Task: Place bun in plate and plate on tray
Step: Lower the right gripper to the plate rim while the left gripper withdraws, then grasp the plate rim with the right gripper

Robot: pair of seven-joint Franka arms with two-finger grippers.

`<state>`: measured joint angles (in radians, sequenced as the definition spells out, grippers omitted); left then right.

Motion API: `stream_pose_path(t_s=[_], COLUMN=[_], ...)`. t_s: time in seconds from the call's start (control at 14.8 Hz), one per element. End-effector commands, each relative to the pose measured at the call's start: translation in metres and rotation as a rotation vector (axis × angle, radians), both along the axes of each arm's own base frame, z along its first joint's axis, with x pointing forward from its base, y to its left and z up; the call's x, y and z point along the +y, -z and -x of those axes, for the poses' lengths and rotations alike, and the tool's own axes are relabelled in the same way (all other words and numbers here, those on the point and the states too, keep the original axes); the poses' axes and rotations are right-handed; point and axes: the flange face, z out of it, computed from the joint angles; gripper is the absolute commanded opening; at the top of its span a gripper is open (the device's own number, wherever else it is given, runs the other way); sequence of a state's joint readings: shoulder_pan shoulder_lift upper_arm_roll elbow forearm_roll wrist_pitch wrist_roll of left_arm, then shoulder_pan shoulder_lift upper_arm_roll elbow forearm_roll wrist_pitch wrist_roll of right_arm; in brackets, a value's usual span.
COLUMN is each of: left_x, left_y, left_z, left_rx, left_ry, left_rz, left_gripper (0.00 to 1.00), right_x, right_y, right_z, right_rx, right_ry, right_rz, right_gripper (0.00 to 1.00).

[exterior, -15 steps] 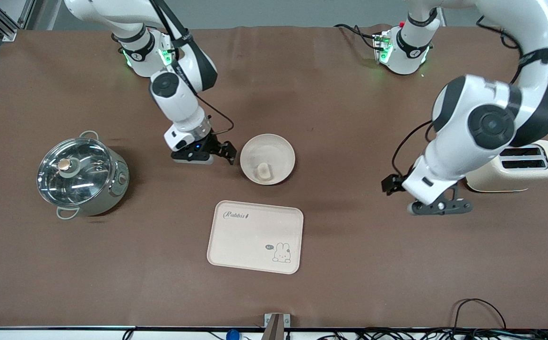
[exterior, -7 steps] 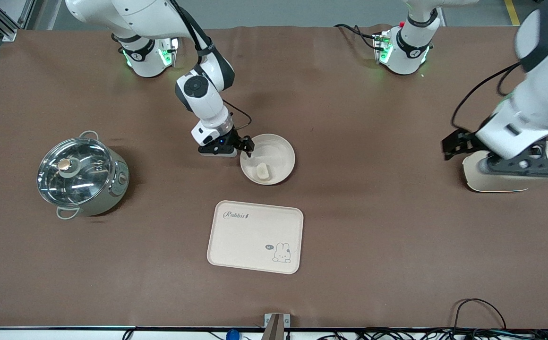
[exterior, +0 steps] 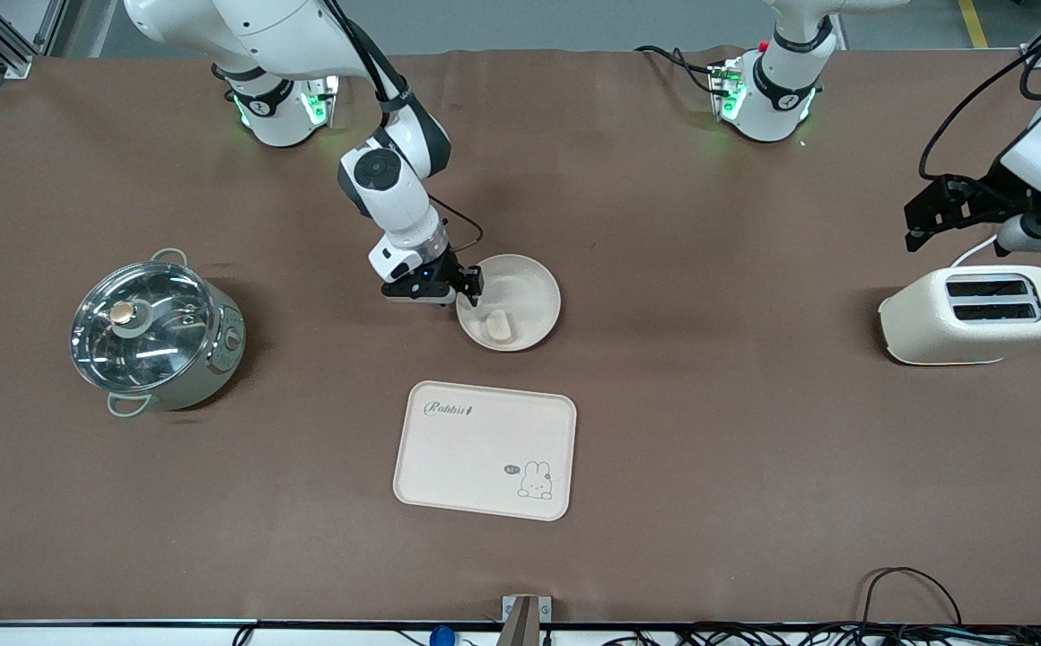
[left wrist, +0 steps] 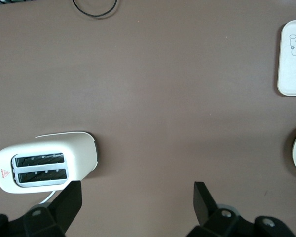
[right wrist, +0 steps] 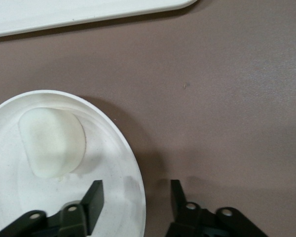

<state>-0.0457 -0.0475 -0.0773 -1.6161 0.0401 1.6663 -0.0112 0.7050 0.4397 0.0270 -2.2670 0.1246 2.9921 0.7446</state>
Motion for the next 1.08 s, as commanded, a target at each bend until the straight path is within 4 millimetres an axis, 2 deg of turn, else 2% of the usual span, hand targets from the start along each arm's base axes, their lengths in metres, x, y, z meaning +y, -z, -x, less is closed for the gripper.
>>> stream_pose_path(t_s=[0.0, 0.34, 0.47, 0.61, 0.81, 1.01], left_x=[0.001, -0.005, -0.005, -0.003, -0.001, 0.007], left_y=[0.003, -0.004, -0.003, -0.005, -0.008, -0.008], left_z=[0.019, 0.012, 0.011, 0.005, 0.005, 0.005], left_rx=[-0.032, -0.069, -0.062, -0.031, 0.004, 0.000], left_ry=[0.032, 0.037, 0.027, 0.025, 0.020, 0.017], left_rz=[0.011, 0.131, 0.125, 0.120, 0.112, 0.033], left_gripper=[1.00, 1.00, 1.00, 1.00, 1.00, 1.00], right_x=[0.004, 0.006, 0.008, 0.008, 0.009, 0.005], right_y=[0.007, 0.006, 0.005, 0.008, 0.008, 0.003], right_z=[-0.001, -0.003, -0.003, -0.002, -0.004, -0.010], right_rx=[0.007, 0.004, 0.001, 0.005, 0.003, -0.003], right_ry=[0.015, 0.013, 0.012, 0.010, 0.015, 0.024], right_rz=[-0.001, -0.003, -0.005, -0.002, -0.005, -0.010], right_gripper=[0.49, 0.42, 0.34, 0.18, 0.04, 0.01])
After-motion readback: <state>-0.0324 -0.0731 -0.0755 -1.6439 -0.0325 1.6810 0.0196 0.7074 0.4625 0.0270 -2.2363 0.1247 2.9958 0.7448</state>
